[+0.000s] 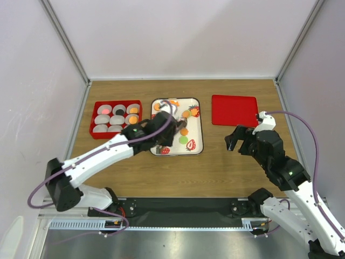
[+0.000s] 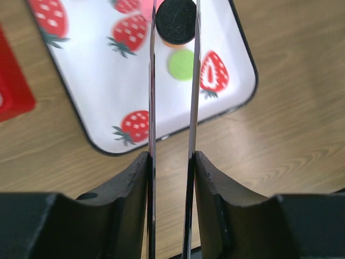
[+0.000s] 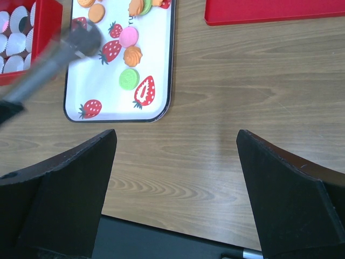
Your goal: Pack the cookies
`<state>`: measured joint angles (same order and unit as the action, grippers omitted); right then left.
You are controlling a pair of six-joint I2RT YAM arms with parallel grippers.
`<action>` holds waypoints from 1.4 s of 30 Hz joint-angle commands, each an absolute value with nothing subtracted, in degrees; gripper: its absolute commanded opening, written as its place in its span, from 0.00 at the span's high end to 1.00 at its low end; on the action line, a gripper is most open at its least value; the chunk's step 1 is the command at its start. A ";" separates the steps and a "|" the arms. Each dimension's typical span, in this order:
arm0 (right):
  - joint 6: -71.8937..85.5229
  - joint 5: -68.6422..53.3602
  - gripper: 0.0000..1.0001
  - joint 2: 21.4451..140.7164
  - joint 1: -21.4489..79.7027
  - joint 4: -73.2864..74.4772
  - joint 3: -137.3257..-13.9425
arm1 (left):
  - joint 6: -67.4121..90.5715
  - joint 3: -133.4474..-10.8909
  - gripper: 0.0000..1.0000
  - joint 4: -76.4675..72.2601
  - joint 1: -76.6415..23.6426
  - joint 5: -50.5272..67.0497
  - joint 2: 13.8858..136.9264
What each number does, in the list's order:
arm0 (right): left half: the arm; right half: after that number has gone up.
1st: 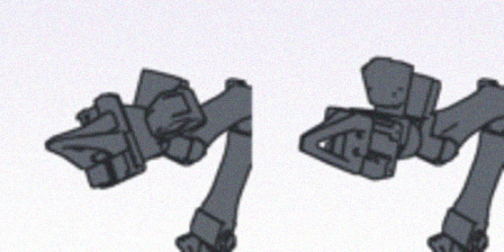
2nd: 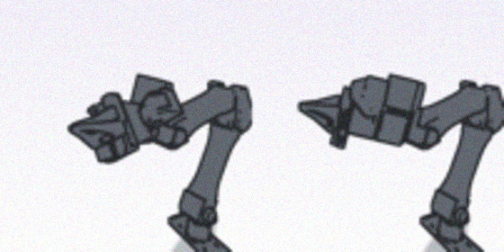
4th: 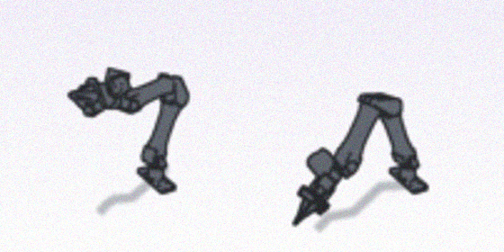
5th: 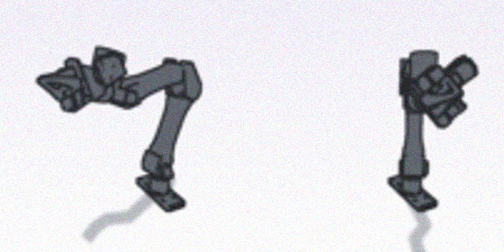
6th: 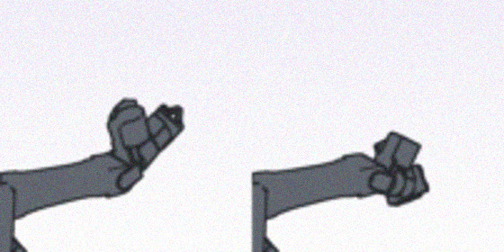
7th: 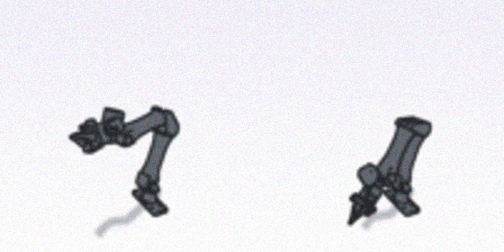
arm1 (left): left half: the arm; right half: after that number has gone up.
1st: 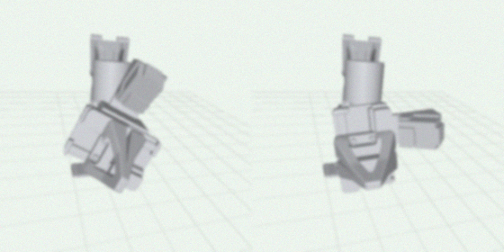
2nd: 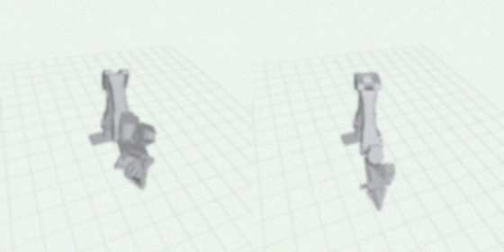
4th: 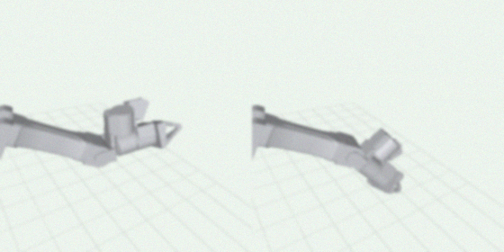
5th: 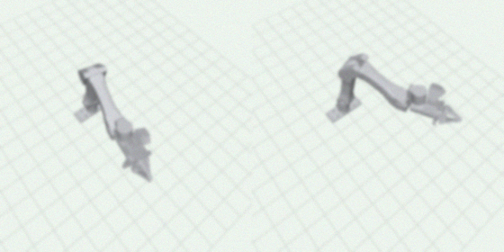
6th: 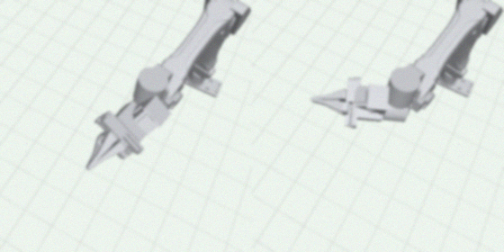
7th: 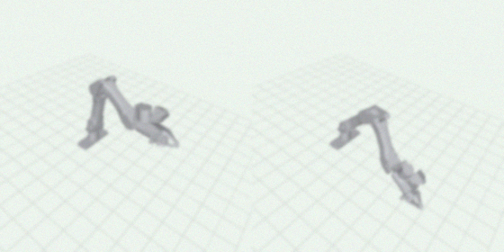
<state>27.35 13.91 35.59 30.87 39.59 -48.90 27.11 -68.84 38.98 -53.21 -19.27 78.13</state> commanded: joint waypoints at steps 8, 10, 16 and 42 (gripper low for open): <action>26.28 12.75 0.00 40.16 30.76 34.46 -51.42 | 20.48 -68.65 0.58 40.78 -30.34 -18.63 65.75; 26.10 11.96 0.00 41.56 30.67 33.58 -51.42 | 19.51 -67.16 0.58 40.08 -24.37 -17.50 65.39; 25.75 10.20 0.00 44.29 30.67 30.94 -51.33 | 18.37 -61.88 0.59 37.27 -12.40 -13.18 66.18; 25.84 7.38 0.00 47.90 30.59 26.89 -50.01 | 16.70 -63.46 0.53 34.28 -3.34 -13.80 76.11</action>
